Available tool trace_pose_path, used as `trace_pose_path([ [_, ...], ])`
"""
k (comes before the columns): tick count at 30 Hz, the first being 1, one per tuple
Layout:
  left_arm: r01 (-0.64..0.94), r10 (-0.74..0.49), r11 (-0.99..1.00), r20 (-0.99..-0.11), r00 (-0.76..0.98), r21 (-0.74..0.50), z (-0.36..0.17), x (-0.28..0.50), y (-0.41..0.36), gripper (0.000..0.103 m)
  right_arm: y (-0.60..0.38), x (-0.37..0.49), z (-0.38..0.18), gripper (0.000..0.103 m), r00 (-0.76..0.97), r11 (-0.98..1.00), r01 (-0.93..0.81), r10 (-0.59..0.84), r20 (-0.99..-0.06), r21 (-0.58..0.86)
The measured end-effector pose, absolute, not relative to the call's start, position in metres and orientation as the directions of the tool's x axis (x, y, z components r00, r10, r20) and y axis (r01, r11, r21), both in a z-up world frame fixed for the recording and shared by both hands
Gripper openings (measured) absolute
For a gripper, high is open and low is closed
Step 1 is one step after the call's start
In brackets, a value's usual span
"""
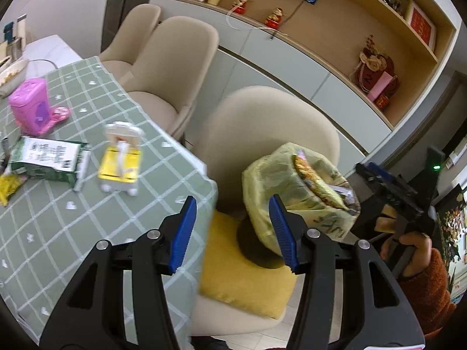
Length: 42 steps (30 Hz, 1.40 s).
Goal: Collect trash
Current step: 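Move both tools back over the table toward the milk carton, then grasp the green-white milk carton with the right gripper while the left gripper grasps the pink lollipop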
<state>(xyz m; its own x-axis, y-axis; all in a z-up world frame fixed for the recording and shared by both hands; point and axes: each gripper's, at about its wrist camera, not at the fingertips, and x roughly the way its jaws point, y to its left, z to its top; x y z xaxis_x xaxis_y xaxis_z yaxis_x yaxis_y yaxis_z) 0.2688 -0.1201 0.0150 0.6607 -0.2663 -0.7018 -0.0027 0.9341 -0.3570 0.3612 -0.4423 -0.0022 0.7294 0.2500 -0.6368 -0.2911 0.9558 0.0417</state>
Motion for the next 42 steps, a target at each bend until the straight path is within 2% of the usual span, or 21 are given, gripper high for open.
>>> trace_pose_path([
  [6, -0.101, -0.175, 0.937, -0.699, 0.694, -0.335, 0.009, 0.239, -0.042, 0.05, -0.372, 0.332, 0.022, 0.073, 0.733, 0.907, -0.404, 0.396, -0.552, 0.115],
  [10, -0.211, -0.106, 0.914, -0.704, 0.702, -0.347, -0.001, 0.215, 0.021, 0.05, -0.305, 0.32, 0.021, 0.073, 0.653, 0.853, -0.517, 0.452, -0.607, 0.079],
  [16, -0.343, -0.002, 0.876, -0.713, 0.701, -0.339, -0.013, 0.181, 0.117, 0.054, -0.216, 0.304, 0.016, 0.073, 0.547, 0.755, -0.647, 0.557, -0.624, 0.107],
  [23, -0.388, 0.041, 0.861, -0.715, 0.698, -0.329, -0.018, 0.154, 0.176, 0.055, -0.1, 0.308, -0.003, 0.073, 0.34, 0.558, -0.817, 0.672, -0.657, 0.148],
  [27, -0.39, 0.051, 0.868, -0.725, 0.687, -0.308, -0.025, 0.145, 0.197, 0.055, -0.028, 0.327, -0.019, 0.073, 0.228, 0.462, -0.871, 0.679, -0.698, 0.164],
  [32, -0.396, 0.045, 0.869, -0.749, 0.66, -0.297, -0.041, 0.143, 0.221, 0.055, 0.052, 0.364, -0.058, 0.073, 0.12, 0.394, -0.902, 0.621, -0.775, 0.177],
  [37, -0.423, 0.043, 0.853, -0.767, 0.641, -0.306, -0.053, 0.151, 0.246, 0.055, 0.076, 0.396, -0.089, 0.073, 0.045, 0.404, -0.886, 0.562, -0.826, 0.226],
  [42, -0.42, 0.024, 0.844, -0.759, 0.651, -0.334, -0.057, 0.162, 0.255, 0.055, 0.045, 0.381, -0.095, 0.073, -0.008, 0.434, -0.836, 0.603, -0.798, 0.337],
])
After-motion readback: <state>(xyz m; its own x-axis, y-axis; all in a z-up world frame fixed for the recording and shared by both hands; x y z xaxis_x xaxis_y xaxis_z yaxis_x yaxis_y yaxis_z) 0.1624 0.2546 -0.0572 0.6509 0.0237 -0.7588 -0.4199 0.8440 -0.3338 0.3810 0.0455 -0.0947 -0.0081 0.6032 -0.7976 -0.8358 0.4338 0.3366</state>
